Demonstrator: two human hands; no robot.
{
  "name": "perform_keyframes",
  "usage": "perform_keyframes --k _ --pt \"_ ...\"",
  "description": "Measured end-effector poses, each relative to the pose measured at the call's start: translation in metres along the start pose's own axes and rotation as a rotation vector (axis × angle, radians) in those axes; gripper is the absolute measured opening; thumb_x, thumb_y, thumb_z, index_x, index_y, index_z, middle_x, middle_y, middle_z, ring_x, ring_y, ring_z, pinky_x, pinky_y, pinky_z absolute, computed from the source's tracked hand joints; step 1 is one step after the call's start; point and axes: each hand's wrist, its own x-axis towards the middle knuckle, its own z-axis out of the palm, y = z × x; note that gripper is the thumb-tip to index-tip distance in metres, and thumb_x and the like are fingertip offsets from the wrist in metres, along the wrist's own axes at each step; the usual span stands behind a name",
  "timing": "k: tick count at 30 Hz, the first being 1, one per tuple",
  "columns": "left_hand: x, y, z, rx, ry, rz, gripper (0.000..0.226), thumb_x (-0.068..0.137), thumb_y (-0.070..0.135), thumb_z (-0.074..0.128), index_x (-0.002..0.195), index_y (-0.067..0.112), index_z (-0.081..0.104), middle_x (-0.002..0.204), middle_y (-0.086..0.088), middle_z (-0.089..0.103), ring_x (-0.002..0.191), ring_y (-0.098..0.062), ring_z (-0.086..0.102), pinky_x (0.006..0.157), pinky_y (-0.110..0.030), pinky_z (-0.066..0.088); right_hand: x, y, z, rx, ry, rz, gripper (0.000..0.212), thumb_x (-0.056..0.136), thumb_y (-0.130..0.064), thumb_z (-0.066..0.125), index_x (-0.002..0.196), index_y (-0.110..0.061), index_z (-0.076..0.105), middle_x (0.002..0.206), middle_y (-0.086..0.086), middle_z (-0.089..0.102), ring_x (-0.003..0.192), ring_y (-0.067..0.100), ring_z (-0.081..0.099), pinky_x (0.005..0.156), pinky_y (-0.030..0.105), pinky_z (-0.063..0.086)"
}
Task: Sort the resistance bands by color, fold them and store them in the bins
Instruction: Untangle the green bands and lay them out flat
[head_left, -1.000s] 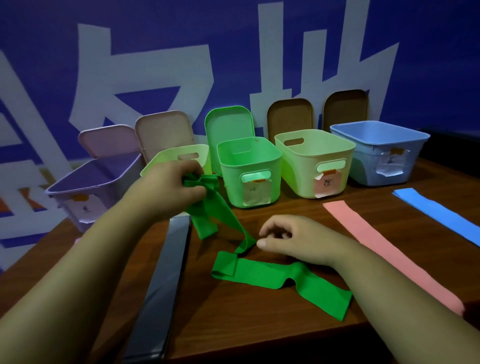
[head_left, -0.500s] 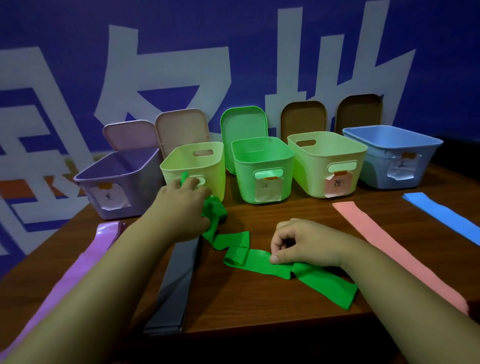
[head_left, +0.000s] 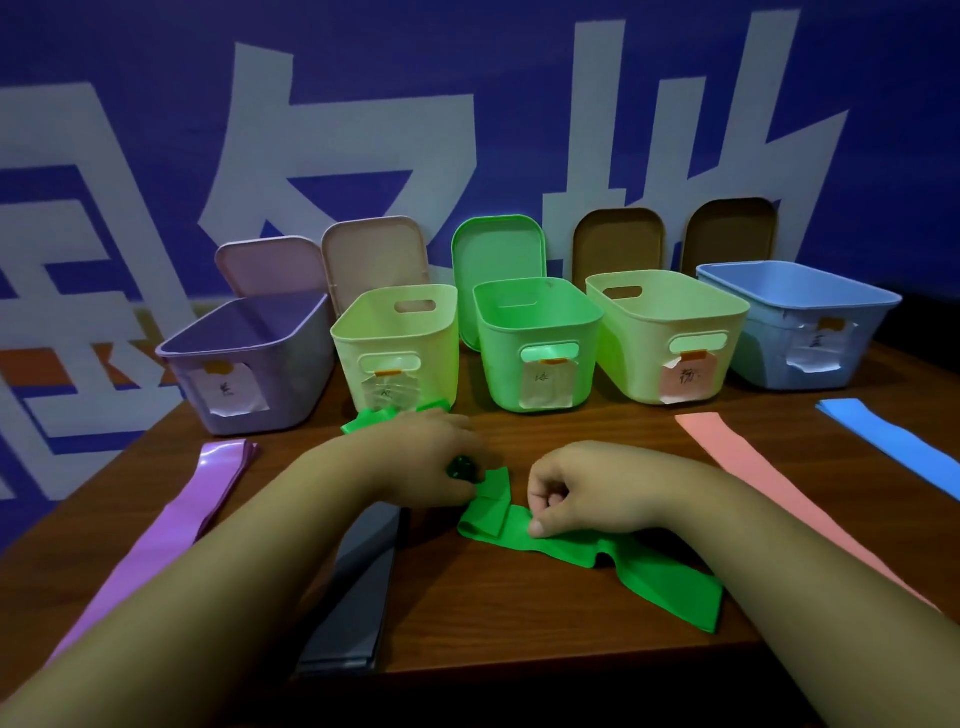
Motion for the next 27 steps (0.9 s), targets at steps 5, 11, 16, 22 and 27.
perform_keyframes --k 5,11,16,22,27 --pt "0.000 -0.010 0.006 -0.067 -0.019 0.002 0.029 0.094 0.055 0.071 0.119 0.043 0.064 0.127 0.014 0.051 0.118 -0.013 0.049 0.103 -0.043 0.049 0.002 -0.012 0.004 -0.044 0.024 0.071 0.021 0.094 -0.043 0.079 0.109 -0.035 0.065 0.108 -0.012 0.065 0.097 0.008 0.064 0.088 0.037 0.059" --pt "0.001 -0.018 0.006 -0.080 0.054 0.051 0.006 0.096 0.039 0.072 0.096 0.039 0.066 0.111 0.012 0.054 0.104 -0.012 0.054 0.097 -0.044 0.051 0.004 -0.025 0.002 -0.098 -0.028 0.091 0.012 0.099 -0.032 0.070 0.111 -0.033 0.070 0.099 -0.011 0.068 0.085 0.008 0.063 0.064 0.023 0.046" --pt "-0.008 -0.020 -0.010 0.045 0.043 -0.014 0.019 0.088 0.041 0.074 0.085 0.036 0.055 0.109 0.008 0.050 0.104 -0.016 0.047 0.092 -0.041 0.050 0.002 -0.013 -0.019 0.239 0.069 -0.022 0.006 0.096 -0.027 0.071 0.096 -0.033 0.071 0.088 -0.010 0.070 0.074 0.007 0.062 0.067 0.029 0.050" --pt "-0.008 -0.024 -0.023 0.014 0.058 -0.016 0.039 0.085 0.053 0.079 0.118 0.039 0.063 0.125 0.011 0.051 0.117 -0.013 0.043 0.100 -0.037 0.045 0.034 0.008 -0.030 0.759 0.412 -0.137 0.016 0.097 -0.003 0.070 0.098 -0.019 0.073 0.091 -0.002 0.071 0.086 0.013 0.065 0.083 0.029 0.051" --pt "0.013 -0.032 -0.029 -0.733 0.218 -0.041 0.066 0.092 0.023 0.075 0.152 0.026 0.047 0.145 0.005 0.059 0.130 -0.010 0.060 0.113 -0.039 0.050 0.064 0.008 -0.028 0.787 0.475 -0.125 0.022 0.093 -0.009 0.075 0.098 -0.030 0.075 0.092 -0.003 0.068 0.090 0.014 0.063 0.086 0.035 0.050"
